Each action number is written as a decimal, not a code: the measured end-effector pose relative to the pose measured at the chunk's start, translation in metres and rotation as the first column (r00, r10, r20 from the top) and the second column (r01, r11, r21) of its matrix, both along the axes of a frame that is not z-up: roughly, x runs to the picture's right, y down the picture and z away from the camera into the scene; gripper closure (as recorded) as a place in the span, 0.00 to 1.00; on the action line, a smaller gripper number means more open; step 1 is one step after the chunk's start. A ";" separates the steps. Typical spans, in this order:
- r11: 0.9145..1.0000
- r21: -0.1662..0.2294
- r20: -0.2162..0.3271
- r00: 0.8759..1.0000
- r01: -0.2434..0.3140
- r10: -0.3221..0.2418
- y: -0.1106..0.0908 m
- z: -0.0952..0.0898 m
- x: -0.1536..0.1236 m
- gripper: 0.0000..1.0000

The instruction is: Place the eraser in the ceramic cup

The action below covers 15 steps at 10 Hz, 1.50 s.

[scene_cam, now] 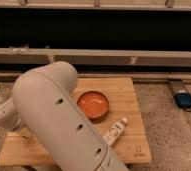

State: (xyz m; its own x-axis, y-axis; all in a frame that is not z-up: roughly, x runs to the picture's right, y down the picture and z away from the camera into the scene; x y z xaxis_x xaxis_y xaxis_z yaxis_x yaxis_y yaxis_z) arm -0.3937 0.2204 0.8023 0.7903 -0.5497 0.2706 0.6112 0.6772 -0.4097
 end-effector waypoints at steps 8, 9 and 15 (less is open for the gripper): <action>0.998 -0.020 -0.005 0.998 0.066 -0.066 0.007 0.012 0.000 0.34; 0.997 -0.021 -0.007 0.997 0.073 -0.074 0.008 0.014 0.000 0.34; 0.998 -0.004 0.007 0.998 0.069 -0.069 0.000 0.010 -0.006 0.76</action>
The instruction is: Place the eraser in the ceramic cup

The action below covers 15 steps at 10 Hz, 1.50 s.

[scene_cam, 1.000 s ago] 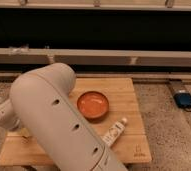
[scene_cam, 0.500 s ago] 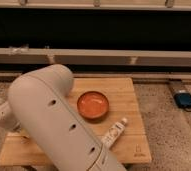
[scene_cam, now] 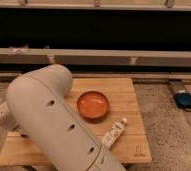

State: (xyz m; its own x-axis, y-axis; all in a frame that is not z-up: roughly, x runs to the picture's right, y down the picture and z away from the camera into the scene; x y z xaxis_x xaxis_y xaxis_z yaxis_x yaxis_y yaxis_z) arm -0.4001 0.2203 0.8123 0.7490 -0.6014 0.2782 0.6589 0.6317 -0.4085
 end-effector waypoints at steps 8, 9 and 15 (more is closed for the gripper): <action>0.942 -0.152 0.139 0.937 -0.299 0.320 -0.077 -0.109 -0.031 1.00; 0.920 -0.183 0.140 0.917 -0.346 0.373 -0.090 -0.122 -0.033 1.00; 0.724 -0.277 -0.001 0.753 -0.632 0.658 -0.202 -0.084 -0.005 1.00</action>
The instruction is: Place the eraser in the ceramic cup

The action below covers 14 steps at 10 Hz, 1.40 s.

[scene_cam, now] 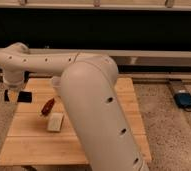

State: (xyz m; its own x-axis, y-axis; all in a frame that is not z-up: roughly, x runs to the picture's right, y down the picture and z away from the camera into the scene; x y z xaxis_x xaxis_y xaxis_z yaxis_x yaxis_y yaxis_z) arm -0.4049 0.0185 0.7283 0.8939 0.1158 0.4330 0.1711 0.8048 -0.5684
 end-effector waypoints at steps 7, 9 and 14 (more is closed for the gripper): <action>0.956 -0.106 -0.033 0.962 -0.272 0.270 -0.082 0.030 0.025 1.00; 0.931 -0.114 -0.055 0.938 -0.347 0.343 -0.100 0.044 0.039 1.00; 0.856 -0.119 -0.109 0.863 -0.504 0.493 -0.130 0.074 0.078 1.00</action>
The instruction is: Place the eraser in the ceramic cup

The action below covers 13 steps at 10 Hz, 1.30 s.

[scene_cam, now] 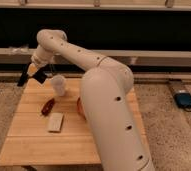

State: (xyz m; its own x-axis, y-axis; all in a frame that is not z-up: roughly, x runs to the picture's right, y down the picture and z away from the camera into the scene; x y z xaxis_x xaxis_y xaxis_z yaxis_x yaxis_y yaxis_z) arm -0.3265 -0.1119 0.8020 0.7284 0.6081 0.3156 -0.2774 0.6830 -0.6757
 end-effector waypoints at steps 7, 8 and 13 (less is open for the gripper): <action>0.994 -0.023 -0.090 0.990 -0.108 0.105 -0.011 0.038 0.041 1.00; 0.993 -0.023 -0.098 0.989 -0.114 0.112 -0.012 0.041 0.046 1.00; 0.988 -0.035 -0.124 0.982 -0.147 0.142 -0.015 0.058 0.061 1.00</action>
State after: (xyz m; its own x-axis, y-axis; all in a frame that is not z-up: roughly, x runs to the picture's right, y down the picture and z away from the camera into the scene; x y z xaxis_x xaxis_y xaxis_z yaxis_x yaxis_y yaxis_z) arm -0.2650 -0.1268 0.8595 0.6629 0.7210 0.2015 -0.4525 0.6003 -0.6594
